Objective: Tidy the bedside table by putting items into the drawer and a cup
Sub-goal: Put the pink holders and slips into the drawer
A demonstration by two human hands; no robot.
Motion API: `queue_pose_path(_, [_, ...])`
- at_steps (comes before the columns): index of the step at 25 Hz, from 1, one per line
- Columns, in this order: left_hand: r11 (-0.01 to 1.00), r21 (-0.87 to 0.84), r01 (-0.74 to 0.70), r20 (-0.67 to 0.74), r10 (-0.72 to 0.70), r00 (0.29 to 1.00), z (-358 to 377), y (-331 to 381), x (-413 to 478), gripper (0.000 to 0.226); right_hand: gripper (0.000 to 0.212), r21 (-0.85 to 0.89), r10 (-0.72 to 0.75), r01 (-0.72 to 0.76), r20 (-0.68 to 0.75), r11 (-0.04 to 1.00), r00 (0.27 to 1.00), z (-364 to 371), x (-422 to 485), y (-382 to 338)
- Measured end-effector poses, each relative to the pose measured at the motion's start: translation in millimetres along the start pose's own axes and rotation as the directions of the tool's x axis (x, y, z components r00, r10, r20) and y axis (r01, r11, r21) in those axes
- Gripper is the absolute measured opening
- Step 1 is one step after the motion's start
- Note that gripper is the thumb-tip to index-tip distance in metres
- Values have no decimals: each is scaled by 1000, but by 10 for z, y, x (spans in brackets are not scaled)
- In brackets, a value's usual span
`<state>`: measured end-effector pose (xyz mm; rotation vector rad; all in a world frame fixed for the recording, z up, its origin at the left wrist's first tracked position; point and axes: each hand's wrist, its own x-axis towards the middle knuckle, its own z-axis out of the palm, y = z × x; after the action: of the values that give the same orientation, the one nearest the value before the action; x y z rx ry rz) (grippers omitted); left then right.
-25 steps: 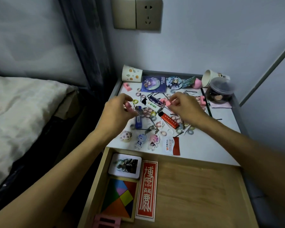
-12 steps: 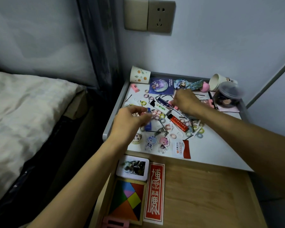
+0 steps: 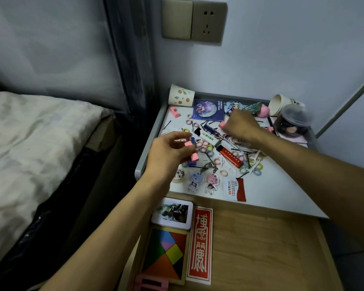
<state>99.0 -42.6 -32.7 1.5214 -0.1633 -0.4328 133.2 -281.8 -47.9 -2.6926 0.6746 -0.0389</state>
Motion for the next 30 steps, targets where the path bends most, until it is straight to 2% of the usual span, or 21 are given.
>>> queue_pose_path(3, [999,-27,18,32,-17,999,45,-4,-23,21,23,279,-15,19,-18,960,1000,-248,-247,-74])
queue_pose_path(6, [996,-65,60,101,-53,993,126,-29,-86,13,24,441,-92,52,70,896,993,-420,-927,-148])
queue_pose_path(9, [999,5,42,214,-42,976,237,-96,-209,14,19,479,-112,37,130,877,985,-349,-1593,-86])
queue_pose_path(13, [996,88,22,333,-50,941,390,-216,-401,20,9,489,-22,-20,80,872,997,-169,-1920,78])
queue_pose_path(21, [980,169,-107,357,40,933,469,-221,-467,17,11,431,-56,43,17,901,998,-170,-1981,177])
queue_pose_path(25, [987,134,-89,318,43,947,409,-198,-442,18,16,665,-106,-10,133,747,985,-279,-1984,257])
queue_pose_path(30, [995,84,-47,268,23,963,379,-204,-432,19,19,773,-140,-144,288,617,947,-223,-1995,240])
